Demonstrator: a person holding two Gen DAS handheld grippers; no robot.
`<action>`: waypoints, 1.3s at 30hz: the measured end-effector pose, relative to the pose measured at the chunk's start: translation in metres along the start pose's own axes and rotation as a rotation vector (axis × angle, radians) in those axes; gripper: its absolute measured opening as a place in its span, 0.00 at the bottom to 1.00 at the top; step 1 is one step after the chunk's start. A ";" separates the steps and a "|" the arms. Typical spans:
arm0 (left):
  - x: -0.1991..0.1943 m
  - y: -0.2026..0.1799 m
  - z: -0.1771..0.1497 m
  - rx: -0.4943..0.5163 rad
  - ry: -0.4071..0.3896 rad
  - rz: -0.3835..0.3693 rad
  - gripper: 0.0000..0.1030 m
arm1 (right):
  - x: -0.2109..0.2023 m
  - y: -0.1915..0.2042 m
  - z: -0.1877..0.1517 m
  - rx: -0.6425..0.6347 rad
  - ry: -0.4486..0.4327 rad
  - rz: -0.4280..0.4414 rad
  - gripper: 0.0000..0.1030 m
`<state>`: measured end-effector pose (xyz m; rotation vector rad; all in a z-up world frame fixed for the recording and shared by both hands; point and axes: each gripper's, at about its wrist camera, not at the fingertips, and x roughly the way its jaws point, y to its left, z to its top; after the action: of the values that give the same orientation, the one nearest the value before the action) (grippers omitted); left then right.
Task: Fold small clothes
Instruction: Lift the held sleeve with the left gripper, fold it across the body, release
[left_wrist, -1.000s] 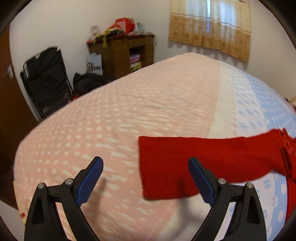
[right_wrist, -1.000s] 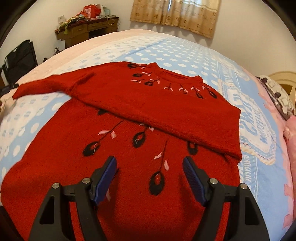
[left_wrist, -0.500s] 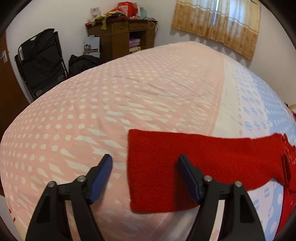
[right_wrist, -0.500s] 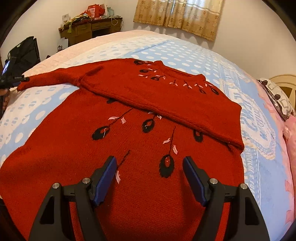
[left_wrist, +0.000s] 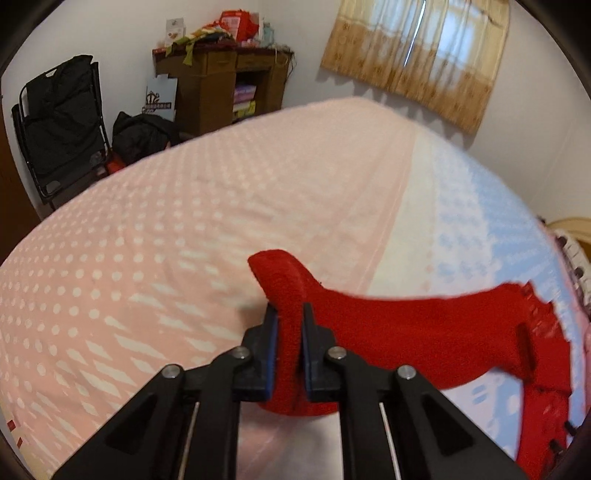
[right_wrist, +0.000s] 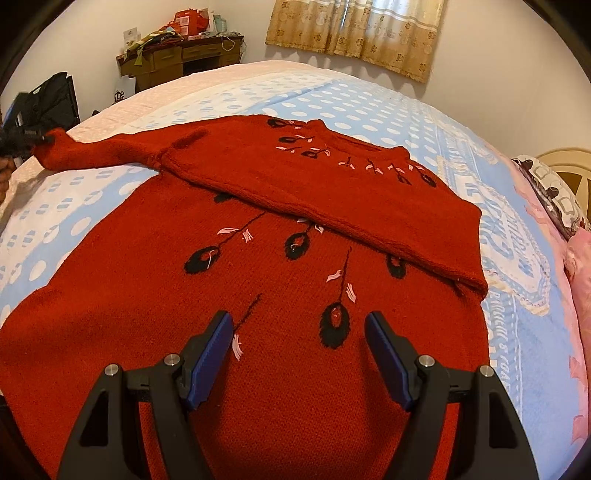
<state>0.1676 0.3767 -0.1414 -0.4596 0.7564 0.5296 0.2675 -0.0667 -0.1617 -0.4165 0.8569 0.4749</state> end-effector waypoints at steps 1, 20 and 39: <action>-0.005 -0.002 0.003 -0.004 -0.012 -0.012 0.11 | 0.000 -0.001 0.000 0.003 -0.001 0.000 0.72; -0.083 -0.090 0.043 0.045 -0.143 -0.283 0.11 | -0.006 -0.009 -0.004 0.052 -0.027 0.009 0.72; -0.134 -0.207 0.057 0.182 -0.225 -0.441 0.11 | -0.033 -0.012 -0.014 0.084 -0.087 0.026 0.72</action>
<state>0.2400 0.2111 0.0356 -0.3748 0.4616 0.0952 0.2471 -0.0916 -0.1415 -0.3052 0.7964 0.4760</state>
